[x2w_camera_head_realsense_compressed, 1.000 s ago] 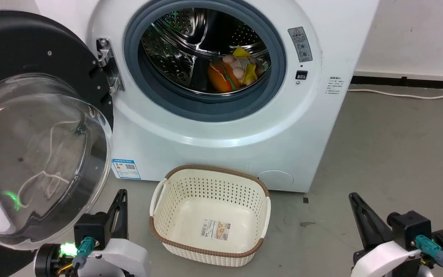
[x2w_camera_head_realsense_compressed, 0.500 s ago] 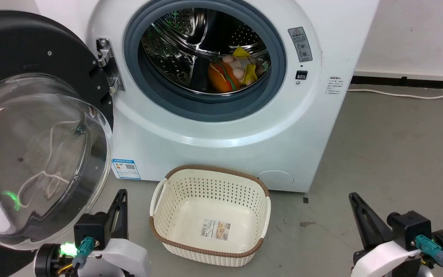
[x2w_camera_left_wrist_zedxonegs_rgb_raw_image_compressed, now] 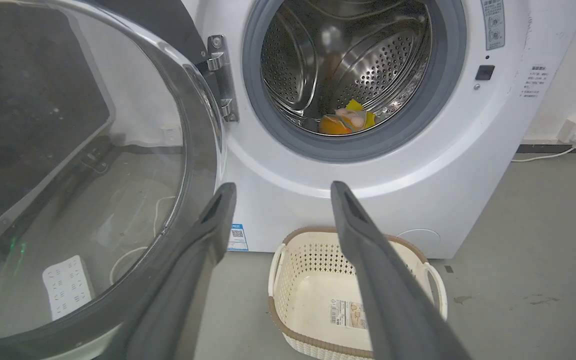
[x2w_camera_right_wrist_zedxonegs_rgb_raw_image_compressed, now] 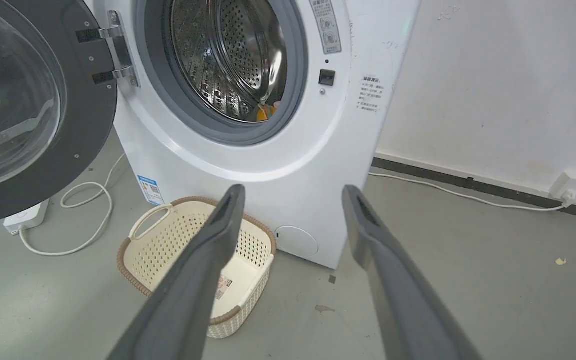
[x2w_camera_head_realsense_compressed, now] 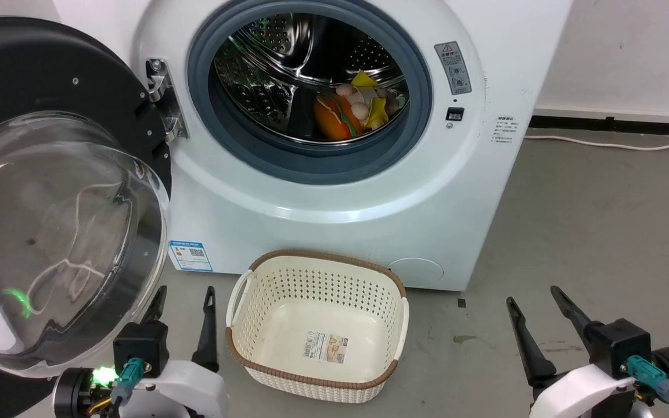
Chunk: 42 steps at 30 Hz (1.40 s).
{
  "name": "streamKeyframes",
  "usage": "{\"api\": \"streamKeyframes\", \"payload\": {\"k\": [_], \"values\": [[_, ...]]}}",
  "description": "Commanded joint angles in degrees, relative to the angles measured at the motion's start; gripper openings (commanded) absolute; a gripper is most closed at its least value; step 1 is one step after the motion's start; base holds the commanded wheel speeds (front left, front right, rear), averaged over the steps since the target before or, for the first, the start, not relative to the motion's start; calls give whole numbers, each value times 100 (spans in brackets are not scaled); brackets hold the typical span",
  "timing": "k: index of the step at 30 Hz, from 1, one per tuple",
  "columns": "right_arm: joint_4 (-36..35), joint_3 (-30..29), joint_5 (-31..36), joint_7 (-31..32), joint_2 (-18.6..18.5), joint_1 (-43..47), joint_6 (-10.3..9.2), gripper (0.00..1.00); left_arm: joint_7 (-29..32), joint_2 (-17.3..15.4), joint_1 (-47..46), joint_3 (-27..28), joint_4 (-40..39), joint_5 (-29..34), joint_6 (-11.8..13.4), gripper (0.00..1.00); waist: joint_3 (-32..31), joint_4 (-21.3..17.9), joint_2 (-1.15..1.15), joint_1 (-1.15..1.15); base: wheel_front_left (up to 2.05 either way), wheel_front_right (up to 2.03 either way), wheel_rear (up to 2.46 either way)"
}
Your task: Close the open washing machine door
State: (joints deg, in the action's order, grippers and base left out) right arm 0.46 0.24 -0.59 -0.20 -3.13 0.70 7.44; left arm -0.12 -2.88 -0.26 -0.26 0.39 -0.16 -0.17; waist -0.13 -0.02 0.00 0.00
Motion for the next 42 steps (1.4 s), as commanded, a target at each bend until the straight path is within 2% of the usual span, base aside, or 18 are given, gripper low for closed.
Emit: {"api": "streamKeyframes", "payload": {"k": [1, 17, 31, 42], "values": [[27, 6, -72, -54, 1, -11, 0, 100, -57, 0, -2, -18, 21, -6, 4, 100, -4, -1, 0, 0, 0, 0, 0], [158, 30, -255, -233, 4, -30, 1, 100, -236, -20, -10, -110, 106, -6, 14, 100, -57, 120, 0, 0, 0, 0, 0], [257, 150, -452, -423, 7, -53, 1, 100, -427, -78, -25, -193, 209, -18, 28, 100, -150, 722, 0, 0, 0, 0, 0], [422, 490, -588, -555, 9, -311, 2, 100, -559, -100, -2, -120, 130, -54, 133, 100, -81, 1055, 0, 0, 0, 0, 0]]}}
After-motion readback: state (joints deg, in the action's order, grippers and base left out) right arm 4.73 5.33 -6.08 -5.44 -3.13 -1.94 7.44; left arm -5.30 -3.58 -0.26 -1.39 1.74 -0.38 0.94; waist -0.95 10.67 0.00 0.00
